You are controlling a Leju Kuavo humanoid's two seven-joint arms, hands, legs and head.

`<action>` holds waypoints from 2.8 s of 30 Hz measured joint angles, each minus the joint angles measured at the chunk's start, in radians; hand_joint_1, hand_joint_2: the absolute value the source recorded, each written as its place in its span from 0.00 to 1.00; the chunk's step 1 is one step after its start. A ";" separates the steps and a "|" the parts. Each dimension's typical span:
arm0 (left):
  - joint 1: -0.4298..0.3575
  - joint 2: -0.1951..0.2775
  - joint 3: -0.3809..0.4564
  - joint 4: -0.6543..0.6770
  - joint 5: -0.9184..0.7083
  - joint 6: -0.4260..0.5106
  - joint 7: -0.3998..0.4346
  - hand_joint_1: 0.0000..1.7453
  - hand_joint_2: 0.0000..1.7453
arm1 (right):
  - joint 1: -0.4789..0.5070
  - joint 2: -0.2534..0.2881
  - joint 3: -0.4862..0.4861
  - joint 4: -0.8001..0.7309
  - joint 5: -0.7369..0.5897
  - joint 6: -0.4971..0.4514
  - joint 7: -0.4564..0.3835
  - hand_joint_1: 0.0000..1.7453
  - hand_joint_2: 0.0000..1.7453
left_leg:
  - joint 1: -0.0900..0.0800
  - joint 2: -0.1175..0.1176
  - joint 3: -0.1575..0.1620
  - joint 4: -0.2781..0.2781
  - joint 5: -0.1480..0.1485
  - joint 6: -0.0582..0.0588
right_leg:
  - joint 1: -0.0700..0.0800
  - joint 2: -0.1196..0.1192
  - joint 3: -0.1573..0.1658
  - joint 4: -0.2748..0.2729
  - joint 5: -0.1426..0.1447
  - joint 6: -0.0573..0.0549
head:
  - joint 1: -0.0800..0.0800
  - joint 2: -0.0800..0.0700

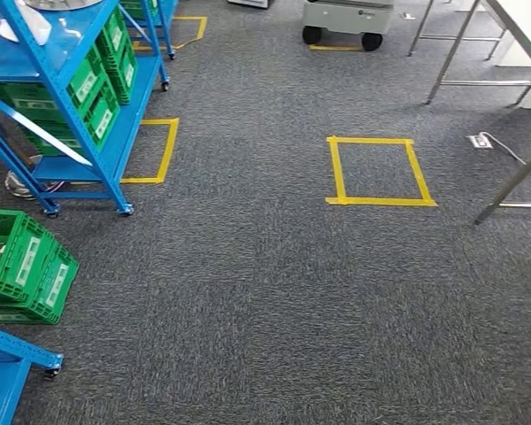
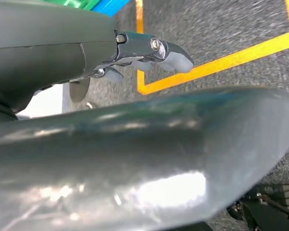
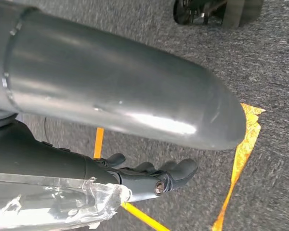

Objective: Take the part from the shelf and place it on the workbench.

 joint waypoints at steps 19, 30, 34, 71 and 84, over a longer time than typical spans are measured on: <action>0.004 -0.002 -0.010 0.000 -0.008 -0.008 0.002 0.00 0.00 | -0.001 0.001 0.000 0.000 0.007 0.012 0.011 0.00 0.00 | -0.001 0.021 -0.101 0.203 -0.068 -0.052 | 0.000 -0.059 0.091 -0.259 0.154 -0.049 | -0.010 0.000; -0.001 -0.001 -0.021 0.000 -0.010 -0.006 0.006 0.00 0.00 | -0.004 0.005 0.000 0.000 0.014 0.009 0.013 0.00 0.00 | -0.002 0.013 0.006 -0.008 0.003 0.000 | 0.000 -0.004 0.004 -0.030 0.023 -0.003 | 0.006 0.000; 0.002 -0.001 -0.023 0.000 -0.011 -0.007 0.006 0.00 0.00 | -0.001 0.005 0.000 0.000 0.016 0.009 0.014 0.00 0.00 | 0.001 -0.047 0.007 -0.006 0.004 -0.004 | -0.006 0.013 -0.008 -0.040 0.073 0.002 | 0.008 0.000; 0.009 0.006 -0.041 0.000 0.023 0.001 -0.004 0.00 0.00 | -0.005 0.029 0.003 0.006 0.063 0.054 0.040 0.00 0.00 | 0.002 -0.110 -0.017 0.011 0.009 -0.038 | -0.012 0.064 0.080 -0.231 0.144 -0.027 | 0.006 0.000; 0.010 0.006 -0.039 0.000 0.036 -0.004 0.036 0.00 0.00 | -0.010 0.054 0.029 0.007 0.103 0.060 0.016 0.00 0.00 | -0.022 0.095 -0.009 0.018 -0.005 -0.023 | 0.011 -0.101 0.089 -0.235 0.133 -0.043 | -0.007 0.000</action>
